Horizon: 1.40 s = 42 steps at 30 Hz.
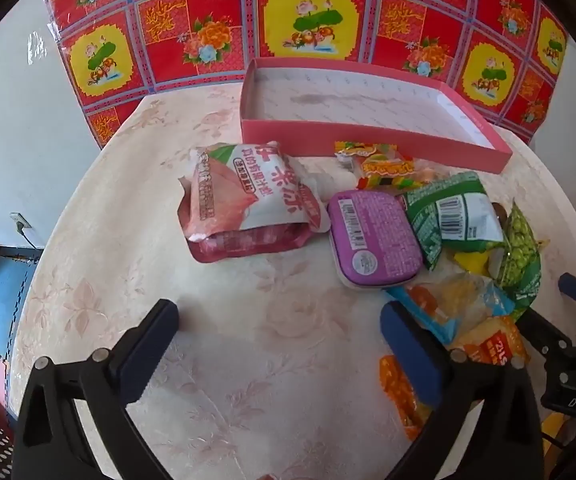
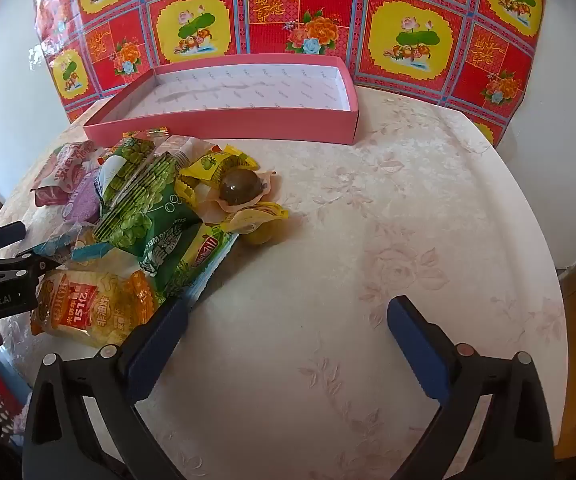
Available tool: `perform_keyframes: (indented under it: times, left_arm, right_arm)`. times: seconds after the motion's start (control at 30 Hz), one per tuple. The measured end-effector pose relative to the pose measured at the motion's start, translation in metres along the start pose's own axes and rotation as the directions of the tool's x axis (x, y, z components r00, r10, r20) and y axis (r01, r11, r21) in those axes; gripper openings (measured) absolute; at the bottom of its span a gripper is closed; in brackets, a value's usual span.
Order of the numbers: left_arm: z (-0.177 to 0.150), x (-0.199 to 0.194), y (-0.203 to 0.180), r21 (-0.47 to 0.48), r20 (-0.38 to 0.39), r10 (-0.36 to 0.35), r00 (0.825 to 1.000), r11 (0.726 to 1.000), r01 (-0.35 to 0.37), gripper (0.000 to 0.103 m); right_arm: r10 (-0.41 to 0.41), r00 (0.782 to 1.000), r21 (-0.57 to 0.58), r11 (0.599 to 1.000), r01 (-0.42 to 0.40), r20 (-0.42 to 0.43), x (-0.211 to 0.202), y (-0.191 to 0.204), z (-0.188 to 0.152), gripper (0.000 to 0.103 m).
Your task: Organize snacks
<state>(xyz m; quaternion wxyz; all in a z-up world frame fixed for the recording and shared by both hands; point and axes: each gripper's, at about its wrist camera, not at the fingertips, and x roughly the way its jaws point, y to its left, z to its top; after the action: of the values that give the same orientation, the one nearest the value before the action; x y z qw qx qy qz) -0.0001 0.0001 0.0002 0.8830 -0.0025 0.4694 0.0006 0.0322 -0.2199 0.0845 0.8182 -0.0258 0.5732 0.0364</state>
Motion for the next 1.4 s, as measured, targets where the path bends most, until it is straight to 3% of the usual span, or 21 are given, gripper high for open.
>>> perform_keyframes:
  times: [1.4]
  left_arm:
    - [0.0002, -0.0002, -0.0002, 0.004, -0.001, 0.012, 1.0, 1.0, -0.012, 0.103]
  right_arm:
    - [-0.002, 1.0, 0.002, 1.0, 0.002, -0.008, -0.0005, -0.0004, -0.0004, 0.102]
